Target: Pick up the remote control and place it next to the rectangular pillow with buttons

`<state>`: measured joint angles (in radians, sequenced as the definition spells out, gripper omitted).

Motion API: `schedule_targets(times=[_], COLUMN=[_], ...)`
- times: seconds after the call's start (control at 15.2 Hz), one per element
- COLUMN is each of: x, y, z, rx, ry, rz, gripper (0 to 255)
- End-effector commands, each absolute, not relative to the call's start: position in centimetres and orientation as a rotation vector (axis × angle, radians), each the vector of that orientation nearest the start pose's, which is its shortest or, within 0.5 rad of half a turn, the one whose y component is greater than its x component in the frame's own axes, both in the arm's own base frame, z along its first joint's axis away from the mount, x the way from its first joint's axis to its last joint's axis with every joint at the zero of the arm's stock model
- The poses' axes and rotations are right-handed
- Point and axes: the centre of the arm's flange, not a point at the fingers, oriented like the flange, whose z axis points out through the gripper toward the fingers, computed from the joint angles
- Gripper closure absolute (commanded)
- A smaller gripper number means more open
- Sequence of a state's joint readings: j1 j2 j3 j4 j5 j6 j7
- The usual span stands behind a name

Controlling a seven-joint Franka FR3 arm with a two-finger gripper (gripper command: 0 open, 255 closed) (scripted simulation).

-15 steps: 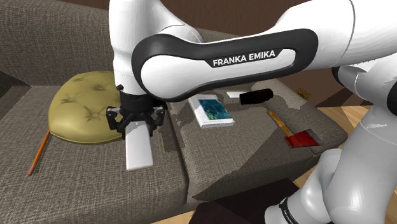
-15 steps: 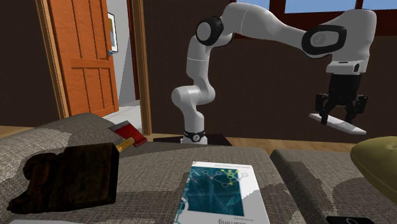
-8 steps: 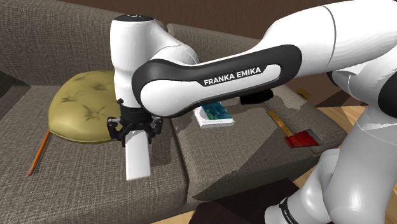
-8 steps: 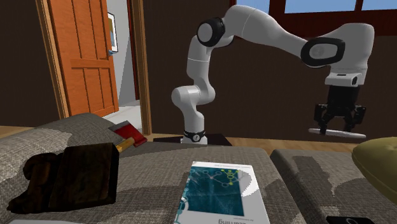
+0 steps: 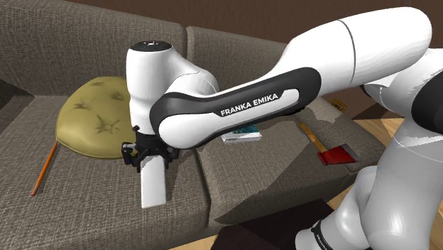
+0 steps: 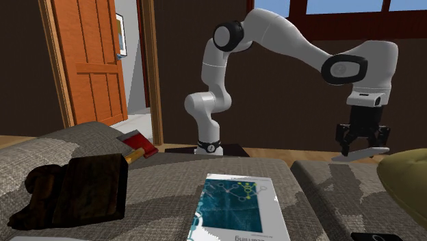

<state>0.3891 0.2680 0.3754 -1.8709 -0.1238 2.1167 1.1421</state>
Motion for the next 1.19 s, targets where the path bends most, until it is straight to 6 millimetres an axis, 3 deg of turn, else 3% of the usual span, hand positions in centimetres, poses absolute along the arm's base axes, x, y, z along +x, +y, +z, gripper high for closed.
schedule_targets(times=[0.0,0.26,0.79,0.86,1.12], x=[45.6,45.6,45.6,45.5,45.4], y=[41.3,41.3,41.3,41.3,41.3], z=[36.6,34.1,34.1,34.1,34.1], rx=[-3.11,-3.11,-3.11,-3.11,-3.11], ry=[0.511,0.511,0.511,0.511,0.511], rz=[-0.002,-0.002,-0.002,-0.002,-0.003], gripper=[255,255,255,0,0])
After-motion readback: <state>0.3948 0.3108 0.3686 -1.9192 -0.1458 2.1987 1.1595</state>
